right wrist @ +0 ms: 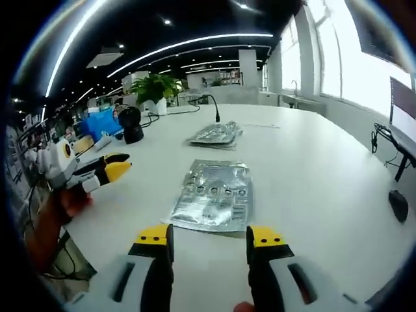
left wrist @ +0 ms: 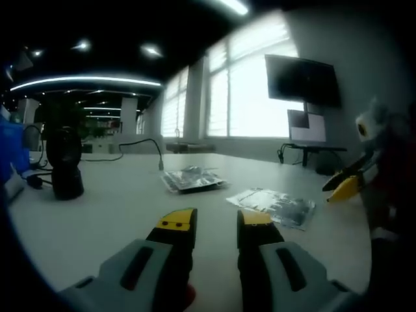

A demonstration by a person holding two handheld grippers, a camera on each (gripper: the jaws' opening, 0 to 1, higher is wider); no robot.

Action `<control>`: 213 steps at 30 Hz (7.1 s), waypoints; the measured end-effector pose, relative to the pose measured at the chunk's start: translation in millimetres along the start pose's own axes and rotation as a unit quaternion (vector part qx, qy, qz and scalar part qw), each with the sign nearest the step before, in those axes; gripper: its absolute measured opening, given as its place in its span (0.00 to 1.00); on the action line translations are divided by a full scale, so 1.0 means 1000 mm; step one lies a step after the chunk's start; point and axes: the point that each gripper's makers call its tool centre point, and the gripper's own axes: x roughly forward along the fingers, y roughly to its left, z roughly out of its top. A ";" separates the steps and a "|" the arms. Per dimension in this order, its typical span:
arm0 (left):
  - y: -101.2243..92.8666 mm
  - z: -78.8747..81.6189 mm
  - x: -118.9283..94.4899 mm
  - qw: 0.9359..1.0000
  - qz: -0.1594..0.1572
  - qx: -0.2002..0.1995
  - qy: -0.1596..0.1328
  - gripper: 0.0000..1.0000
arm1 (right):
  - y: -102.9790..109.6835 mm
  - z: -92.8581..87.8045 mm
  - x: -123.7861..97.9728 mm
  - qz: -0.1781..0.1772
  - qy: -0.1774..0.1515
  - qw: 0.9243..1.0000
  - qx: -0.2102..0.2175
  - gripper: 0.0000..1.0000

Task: Clip sheet goods on table flip sheet goods clip sheet goods scan sheet goods put sheet goods back to table

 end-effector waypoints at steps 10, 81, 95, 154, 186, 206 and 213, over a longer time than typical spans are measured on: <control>0.002 -0.002 0.004 1.000 -0.006 0.002 0.006 0.18 | -0.025 0.018 -0.010 -0.027 -0.066 0.997 -0.007 0.11; 0.000 -0.002 0.003 1.000 -0.009 0.026 0.007 0.17 | -0.109 0.021 0.015 -0.035 -0.225 0.968 -0.108 0.00; 0.001 -0.003 0.006 0.999 -0.007 0.030 0.010 0.17 | -0.111 0.021 0.015 -0.030 -0.229 0.967 -0.104 0.00; -0.014 -0.008 0.006 0.997 -0.035 0.064 0.020 0.16 | -0.091 0.076 0.019 -0.033 -0.212 0.962 -0.169 0.00; -0.008 -0.005 0.004 0.998 -0.021 0.059 0.014 0.17 | -0.053 0.106 0.062 0.034 -0.146 0.962 -0.227 0.02; -0.008 -0.006 0.004 0.996 -0.013 0.085 0.015 0.18 | -0.037 0.110 0.090 0.059 -0.089 0.960 -0.260 0.07; -0.007 -0.008 0.005 0.996 -0.009 0.089 0.020 0.18 | -0.028 0.097 0.103 0.097 -0.046 0.958 -0.264 0.10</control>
